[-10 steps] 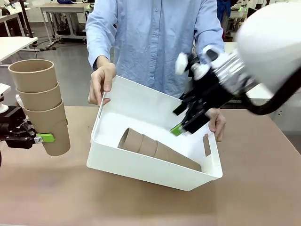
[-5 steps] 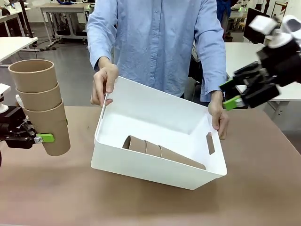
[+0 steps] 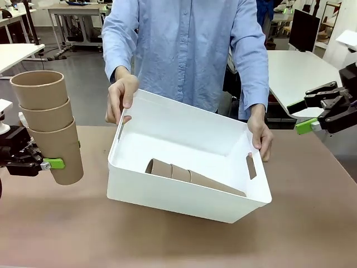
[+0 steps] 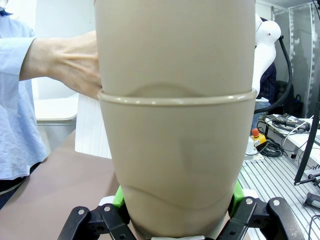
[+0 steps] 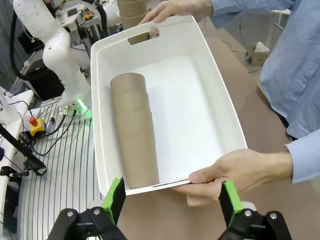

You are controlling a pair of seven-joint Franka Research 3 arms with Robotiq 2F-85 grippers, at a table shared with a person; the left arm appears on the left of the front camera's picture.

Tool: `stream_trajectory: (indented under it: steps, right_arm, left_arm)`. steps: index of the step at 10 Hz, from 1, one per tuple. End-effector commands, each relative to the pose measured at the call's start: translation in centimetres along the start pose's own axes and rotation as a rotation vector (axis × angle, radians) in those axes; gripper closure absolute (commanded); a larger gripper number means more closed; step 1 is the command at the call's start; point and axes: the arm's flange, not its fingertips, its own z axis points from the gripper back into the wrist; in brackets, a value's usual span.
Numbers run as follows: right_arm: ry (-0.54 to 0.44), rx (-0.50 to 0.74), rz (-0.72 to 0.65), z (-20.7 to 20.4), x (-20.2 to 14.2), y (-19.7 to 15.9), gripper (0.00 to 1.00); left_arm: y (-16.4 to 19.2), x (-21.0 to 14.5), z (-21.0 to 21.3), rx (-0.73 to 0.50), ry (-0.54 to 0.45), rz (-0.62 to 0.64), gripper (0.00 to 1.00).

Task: Stack the cups and store them in the basket.
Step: Place the stack of Reusable plastic cups into the Pantry Basket.

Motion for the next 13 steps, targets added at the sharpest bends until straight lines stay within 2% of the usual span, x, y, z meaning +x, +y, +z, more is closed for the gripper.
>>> stream_trajectory:
  steps: [1, 13]
  right_arm:
    - [0.0, -0.007, -0.002, -0.09, 0.25, -0.03, 0.0]
    - [0.0, -0.007, -0.002, -0.09, 0.25, -0.03, 0.0]
  left_arm:
    - [-0.06, 0.37, -0.03, -0.002, -0.011, -0.008, 0.15]
    - [-0.06, 0.37, -0.03, -0.002, -0.011, -0.008, 0.15]
